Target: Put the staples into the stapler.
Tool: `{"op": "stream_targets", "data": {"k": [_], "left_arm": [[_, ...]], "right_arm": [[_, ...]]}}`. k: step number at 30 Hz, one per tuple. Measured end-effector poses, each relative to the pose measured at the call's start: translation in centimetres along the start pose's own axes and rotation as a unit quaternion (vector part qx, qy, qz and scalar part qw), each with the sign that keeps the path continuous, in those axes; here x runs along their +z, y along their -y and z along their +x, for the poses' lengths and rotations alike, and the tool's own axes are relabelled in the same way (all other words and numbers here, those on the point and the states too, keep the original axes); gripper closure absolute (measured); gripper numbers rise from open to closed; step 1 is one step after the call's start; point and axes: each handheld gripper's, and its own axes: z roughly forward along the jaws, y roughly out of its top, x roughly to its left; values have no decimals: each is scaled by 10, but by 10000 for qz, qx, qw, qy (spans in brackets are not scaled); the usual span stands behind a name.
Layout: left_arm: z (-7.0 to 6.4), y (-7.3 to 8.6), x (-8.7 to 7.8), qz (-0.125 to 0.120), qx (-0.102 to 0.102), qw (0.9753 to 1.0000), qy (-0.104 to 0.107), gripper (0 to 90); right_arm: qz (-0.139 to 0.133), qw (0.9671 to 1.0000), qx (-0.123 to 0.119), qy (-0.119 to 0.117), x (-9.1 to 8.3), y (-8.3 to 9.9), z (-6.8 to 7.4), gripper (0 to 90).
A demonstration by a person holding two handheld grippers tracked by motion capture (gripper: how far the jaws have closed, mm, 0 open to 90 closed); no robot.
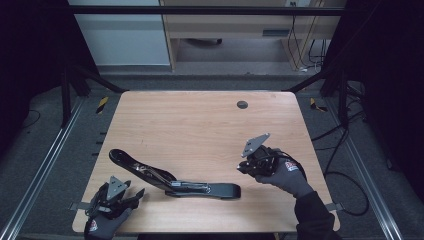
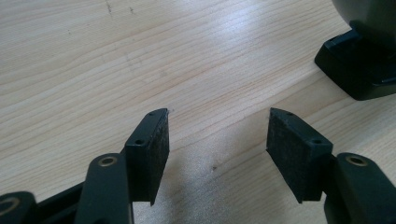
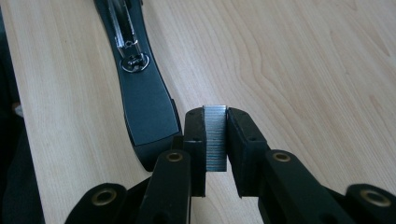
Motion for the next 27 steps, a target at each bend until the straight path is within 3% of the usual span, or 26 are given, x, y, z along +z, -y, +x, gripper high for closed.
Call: {"op": "stream_targets", "data": {"k": [17,27], "left_arm": [[1,0,0,-21,-38,10000,12,387],[2,0,0,-41,-77,10000,21,388]], "right_arm": [[130,9980,-453,-430,17,-25,4,783],[191,9967,-615,-484,21,-34,7,783]]}}
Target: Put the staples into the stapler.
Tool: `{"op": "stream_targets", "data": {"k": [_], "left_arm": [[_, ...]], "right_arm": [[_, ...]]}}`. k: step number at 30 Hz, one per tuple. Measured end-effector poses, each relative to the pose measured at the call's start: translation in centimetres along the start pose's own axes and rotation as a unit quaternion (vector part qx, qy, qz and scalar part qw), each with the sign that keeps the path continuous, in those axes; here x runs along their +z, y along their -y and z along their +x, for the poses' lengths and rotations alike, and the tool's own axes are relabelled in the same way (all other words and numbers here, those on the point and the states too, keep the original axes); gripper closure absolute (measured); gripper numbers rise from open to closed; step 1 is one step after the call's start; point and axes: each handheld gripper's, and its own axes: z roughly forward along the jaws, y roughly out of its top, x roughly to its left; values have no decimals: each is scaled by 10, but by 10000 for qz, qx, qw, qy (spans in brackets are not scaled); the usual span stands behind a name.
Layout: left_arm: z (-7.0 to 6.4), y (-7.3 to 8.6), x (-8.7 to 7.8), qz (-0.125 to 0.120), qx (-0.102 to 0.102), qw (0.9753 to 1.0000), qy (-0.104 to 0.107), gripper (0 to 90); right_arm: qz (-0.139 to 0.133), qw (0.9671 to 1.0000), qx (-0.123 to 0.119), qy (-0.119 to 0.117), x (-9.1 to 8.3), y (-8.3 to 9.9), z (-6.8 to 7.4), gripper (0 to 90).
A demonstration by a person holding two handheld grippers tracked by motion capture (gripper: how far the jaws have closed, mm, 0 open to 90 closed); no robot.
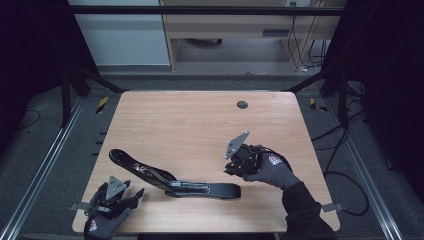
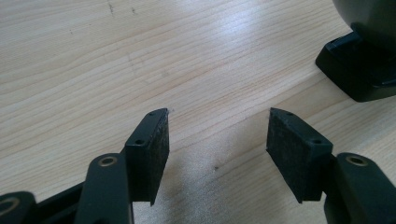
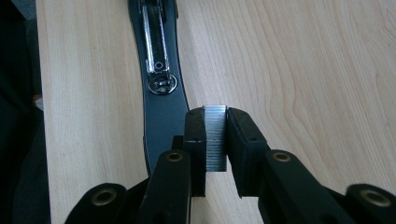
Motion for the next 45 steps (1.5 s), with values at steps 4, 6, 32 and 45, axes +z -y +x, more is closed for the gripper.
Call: {"op": "stream_targets", "data": {"k": [4,6,32,45], "left_arm": [[0,0,0,-1,-7,10000,-6,388],[0,0,0,2,-5,10000,-4,387],[3,1,-1,-40,-45,10000,36,388],[3,1,-1,-23,-18,10000,33,388]], "right_arm": [[-5,9999,-145,-14,2,-4,1,783],[-5,9998,-171,-38,4,-6,2,783],[24,9985,-498,-228,27,-32,15,783],[41,9977,-598,-321,34,-45,25,783]]}}
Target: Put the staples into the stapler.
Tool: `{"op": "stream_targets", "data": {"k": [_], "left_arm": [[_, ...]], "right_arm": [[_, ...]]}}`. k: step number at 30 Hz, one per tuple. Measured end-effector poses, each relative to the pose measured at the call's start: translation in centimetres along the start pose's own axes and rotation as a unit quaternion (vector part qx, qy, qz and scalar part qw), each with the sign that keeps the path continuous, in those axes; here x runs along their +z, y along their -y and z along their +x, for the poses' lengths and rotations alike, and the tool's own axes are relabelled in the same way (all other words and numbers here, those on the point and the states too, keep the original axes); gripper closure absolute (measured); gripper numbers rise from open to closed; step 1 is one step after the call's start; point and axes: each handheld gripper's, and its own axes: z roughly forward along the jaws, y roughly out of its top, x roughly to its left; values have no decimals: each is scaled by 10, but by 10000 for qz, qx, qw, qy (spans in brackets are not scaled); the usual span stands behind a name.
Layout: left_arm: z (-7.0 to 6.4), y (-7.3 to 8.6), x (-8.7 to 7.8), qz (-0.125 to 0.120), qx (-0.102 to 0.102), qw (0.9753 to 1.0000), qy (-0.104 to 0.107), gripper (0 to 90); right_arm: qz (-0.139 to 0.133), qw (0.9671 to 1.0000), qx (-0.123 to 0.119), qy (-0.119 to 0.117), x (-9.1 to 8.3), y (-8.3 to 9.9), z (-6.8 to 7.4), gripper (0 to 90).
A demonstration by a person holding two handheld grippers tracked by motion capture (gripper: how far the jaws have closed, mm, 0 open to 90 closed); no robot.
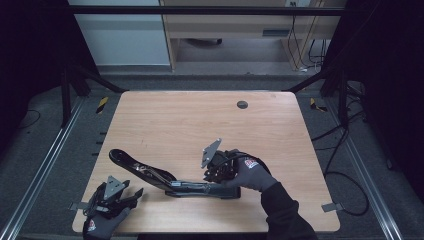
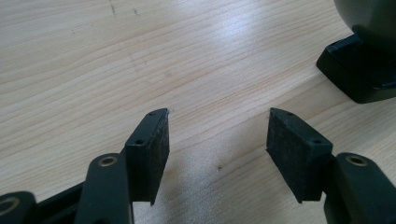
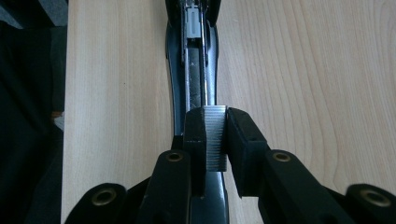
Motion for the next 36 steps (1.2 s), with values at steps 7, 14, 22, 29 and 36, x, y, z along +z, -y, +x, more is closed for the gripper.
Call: {"op": "stream_targets", "data": {"k": [7,14,22,29,36], "left_arm": [[0,0,0,-1,1,10000,3,388],[1,1,0,-11,-37,10000,5,388],[2,2,0,-5,-54,10000,-28,389],[2,1,-1,-10,-54,10000,-31,390],[2,1,-1,-15,-50,10000,-41,390]], "right_arm": [[-8,10000,30,-13,3,-3,2,783],[5,10000,41,-51,8,-6,2,783],[73,9999,89,-41,14,-12,3,783],[120,9999,90,-56,18,-17,6,783],[178,9998,51,-103,25,-17,7,783]]}}
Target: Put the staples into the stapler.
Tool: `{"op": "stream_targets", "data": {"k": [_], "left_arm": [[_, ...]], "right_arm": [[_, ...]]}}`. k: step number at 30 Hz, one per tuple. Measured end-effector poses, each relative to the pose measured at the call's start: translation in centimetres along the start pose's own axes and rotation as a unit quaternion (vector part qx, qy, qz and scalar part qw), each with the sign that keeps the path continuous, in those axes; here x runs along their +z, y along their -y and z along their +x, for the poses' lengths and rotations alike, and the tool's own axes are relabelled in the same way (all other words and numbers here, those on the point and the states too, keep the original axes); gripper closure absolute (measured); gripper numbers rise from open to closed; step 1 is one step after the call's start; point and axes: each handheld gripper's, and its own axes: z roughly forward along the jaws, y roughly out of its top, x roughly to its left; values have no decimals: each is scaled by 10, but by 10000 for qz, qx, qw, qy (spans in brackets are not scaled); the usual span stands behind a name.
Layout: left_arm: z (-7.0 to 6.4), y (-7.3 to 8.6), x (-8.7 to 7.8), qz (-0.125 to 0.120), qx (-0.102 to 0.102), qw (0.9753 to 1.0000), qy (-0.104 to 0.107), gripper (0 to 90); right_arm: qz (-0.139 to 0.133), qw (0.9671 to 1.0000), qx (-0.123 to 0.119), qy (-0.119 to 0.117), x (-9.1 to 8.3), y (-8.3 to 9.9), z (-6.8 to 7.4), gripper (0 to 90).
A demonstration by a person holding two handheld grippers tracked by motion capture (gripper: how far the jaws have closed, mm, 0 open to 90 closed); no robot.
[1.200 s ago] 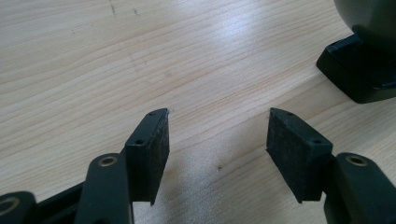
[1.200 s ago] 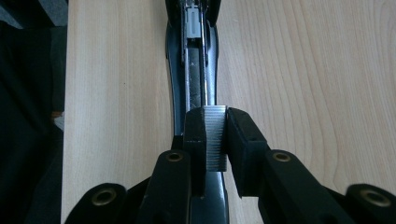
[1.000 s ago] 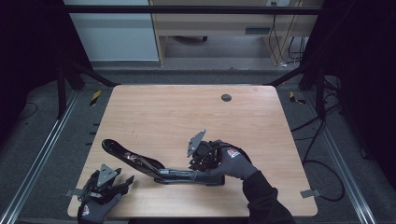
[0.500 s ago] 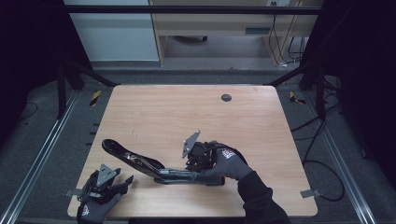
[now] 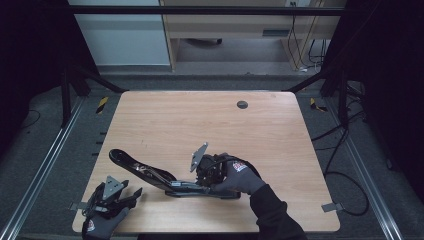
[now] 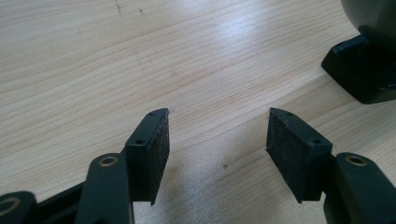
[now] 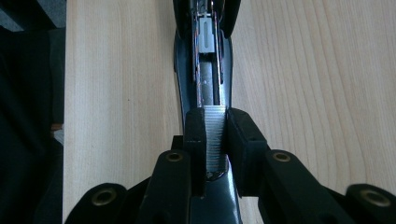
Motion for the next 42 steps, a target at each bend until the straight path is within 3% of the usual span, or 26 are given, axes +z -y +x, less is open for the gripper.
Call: {"op": "stream_targets", "data": {"k": [42], "left_arm": [[-1,0,0,-29,12,10000,-14,390]], "right_arm": [[44,9998,143,-120,14,10,-4,784]]}}
